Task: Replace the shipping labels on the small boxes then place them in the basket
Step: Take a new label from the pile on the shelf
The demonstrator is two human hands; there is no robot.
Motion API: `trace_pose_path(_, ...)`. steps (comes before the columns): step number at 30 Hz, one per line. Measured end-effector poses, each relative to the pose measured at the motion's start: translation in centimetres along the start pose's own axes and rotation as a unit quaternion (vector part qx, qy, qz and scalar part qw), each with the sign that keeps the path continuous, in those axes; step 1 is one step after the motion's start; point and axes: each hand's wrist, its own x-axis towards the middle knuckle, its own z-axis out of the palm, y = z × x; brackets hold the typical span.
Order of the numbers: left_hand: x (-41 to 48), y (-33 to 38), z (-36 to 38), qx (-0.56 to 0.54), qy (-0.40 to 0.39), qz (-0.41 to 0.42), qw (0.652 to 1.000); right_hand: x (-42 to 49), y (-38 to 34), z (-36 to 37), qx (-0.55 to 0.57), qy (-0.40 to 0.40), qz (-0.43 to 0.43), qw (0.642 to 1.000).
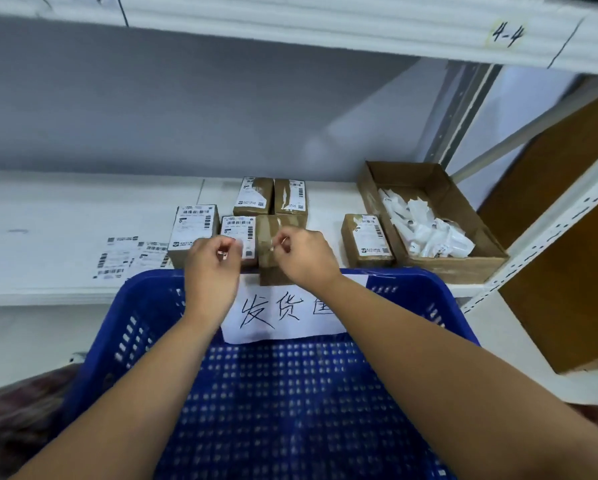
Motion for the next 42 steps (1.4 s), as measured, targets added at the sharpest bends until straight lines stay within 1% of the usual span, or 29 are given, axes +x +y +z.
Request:
trace_pose_path(2, 1.9, -1.8, -1.5, -0.016, 0.045, -0.065, 0.997, 0.3, -1.5, 1.2, 0.036, -0.007, -0.001, 0.999)
trace_pose_path(5, 4.8, -4.5, -3.8, -0.056, 0.099, -0.168, 0.979, 1.0, -3.3, 2.8, 0.088, -0.03, 0.014, 0.996)
trace_pose_path(7, 6.4, -6.7, -5.1, -0.026, 0.124, -0.203, 0.971, 1.8, -4.4, 3.8, 0.116, -0.052, 0.021, 0.992)
trace_pose_path(9, 7.3, -8.8, -6.2, 0.027, 0.13, -0.23, 0.964, 2.5, -5.2, 4.8, 0.124, -0.066, 0.016, 0.99)
trace_pose_path(12, 8.9, -12.3, -7.6, 0.13, 0.097, -0.229, 0.96, 3.9, -6.3, 6.1, 0.105, -0.076, 0.007, 0.991)
trace_pose_path(15, 10.4, -14.8, -8.1, 0.214, 0.005, -0.222, 0.951, 5.0, -6.9, 7.1, 0.085, -0.092, -0.003, 0.992)
trace_pose_path(17, 11.7, -15.9, -8.1, 0.264, -0.057, -0.22, 0.937, 5.7, -7.3, 7.9, 0.09, -0.097, -0.005, 0.991)
trace_pose_path(19, 12.9, -16.9, -8.2, 0.3, -0.095, -0.243, 0.918, 6.2, -7.6, 8.6, 0.092, -0.097, -0.009, 0.991)
trace_pose_path(22, 14.4, -18.8, -8.3, 0.303, -0.095, -0.317, 0.894, 6.9, -8.1, 9.7, 0.075, -0.109, -0.015, 0.991)
trace_pose_path(24, 14.5, -19.5, -8.0, 0.307, -0.091, -0.346, 0.882, 7.2, -8.2, 10.2, 0.066, -0.115, -0.013, 0.991)
trace_pose_path(26, 14.6, -19.7, -7.5, 0.33, -0.105, -0.353, 0.869, 7.4, -8.1, 10.6, 0.057, -0.118, -0.008, 0.991)
trace_pose_path(30, 15.3, -19.9, -6.8, 0.332, -0.133, -0.366, 0.859, 7.4, -7.6, 11.1, 0.055, -0.119, 0.005, 0.991)
trace_pose_path(32, 15.3, -19.9, -6.7, 0.332, -0.139, -0.354, 0.863, 7.2, -7.4, 11.2, 0.048, -0.121, 0.008, 0.992)
trace_pose_path(36, 14.9, -20.1, -6.8, 0.278, -0.072, -0.333, 0.898, 6.5, -6.7, 11.4, 0.057, -0.121, 0.018, 0.991)
trace_pose_path(39, 14.3, -20.1, -7.4, 0.292, -0.036, -0.307, 0.905, 6.1, -6.3, 11.1, 0.051, -0.124, 0.021, 0.991)
trace_pose_path(42, 13.6, -19.2, -8.0, 0.305, -0.023, -0.292, 0.906, 5.6, -6.2, 10.4, 0.054, -0.123, 0.029, 0.991)
